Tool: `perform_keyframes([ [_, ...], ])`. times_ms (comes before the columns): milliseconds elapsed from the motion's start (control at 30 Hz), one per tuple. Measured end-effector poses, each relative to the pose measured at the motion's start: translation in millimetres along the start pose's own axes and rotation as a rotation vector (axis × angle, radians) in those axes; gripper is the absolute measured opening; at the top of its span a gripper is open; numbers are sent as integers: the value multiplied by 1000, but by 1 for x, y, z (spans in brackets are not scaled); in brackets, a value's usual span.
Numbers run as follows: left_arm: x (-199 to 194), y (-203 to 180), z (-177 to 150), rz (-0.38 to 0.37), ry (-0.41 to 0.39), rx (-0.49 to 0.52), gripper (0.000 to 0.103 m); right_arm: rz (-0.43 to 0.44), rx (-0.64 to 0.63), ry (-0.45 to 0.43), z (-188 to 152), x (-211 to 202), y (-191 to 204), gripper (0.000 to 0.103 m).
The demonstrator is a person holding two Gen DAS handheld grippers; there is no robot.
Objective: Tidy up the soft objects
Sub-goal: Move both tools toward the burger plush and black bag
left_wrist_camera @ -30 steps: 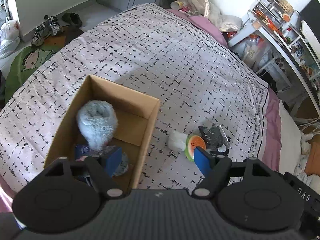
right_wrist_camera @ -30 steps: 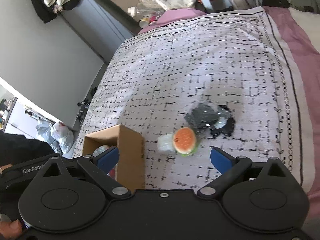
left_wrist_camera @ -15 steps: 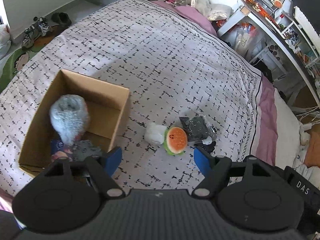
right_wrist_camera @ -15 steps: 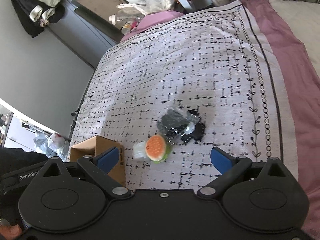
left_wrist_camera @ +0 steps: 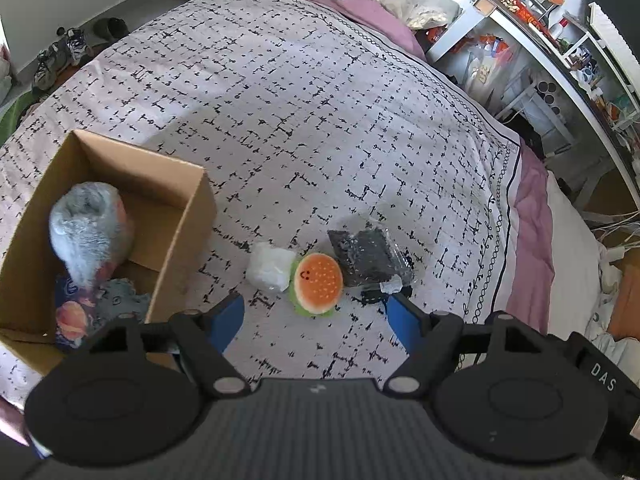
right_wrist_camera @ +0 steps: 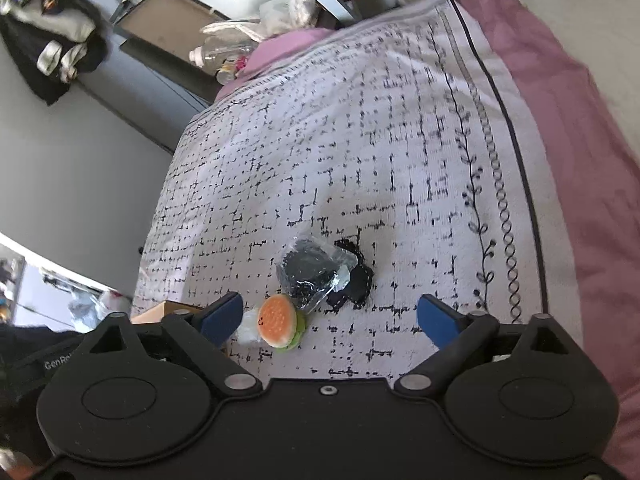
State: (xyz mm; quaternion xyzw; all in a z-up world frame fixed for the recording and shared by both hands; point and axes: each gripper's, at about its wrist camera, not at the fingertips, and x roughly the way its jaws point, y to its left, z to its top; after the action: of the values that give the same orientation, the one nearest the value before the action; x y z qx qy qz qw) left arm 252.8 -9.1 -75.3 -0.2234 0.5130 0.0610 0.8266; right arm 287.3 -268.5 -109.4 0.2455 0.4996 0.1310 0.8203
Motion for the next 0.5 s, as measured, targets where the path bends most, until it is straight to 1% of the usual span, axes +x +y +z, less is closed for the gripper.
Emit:
perform_keyframes([
  [33, 3, -1, 0, -6, -3, -6, 77, -13, 8, 12, 1, 4, -3, 85],
  [100, 8, -1, 2, -16, -11, -23, 76, -41, 45, 38, 4, 15, -11, 69],
  [167, 16, -3, 4, -17, 1, -33, 74, -49, 84, 71, 6, 27, -18, 61],
  [200, 20, -4, 5, -21, 8, -37, 74, -51, 97, 81, 6, 32, -21, 60],
  [333, 35, -8, 8, -26, 24, -39, 74, -62, 117, 106, 7, 50, -26, 59],
  [500, 60, -9, 9, -23, 64, -53, 69, -79, 139, 141, 8, 74, -35, 56],
])
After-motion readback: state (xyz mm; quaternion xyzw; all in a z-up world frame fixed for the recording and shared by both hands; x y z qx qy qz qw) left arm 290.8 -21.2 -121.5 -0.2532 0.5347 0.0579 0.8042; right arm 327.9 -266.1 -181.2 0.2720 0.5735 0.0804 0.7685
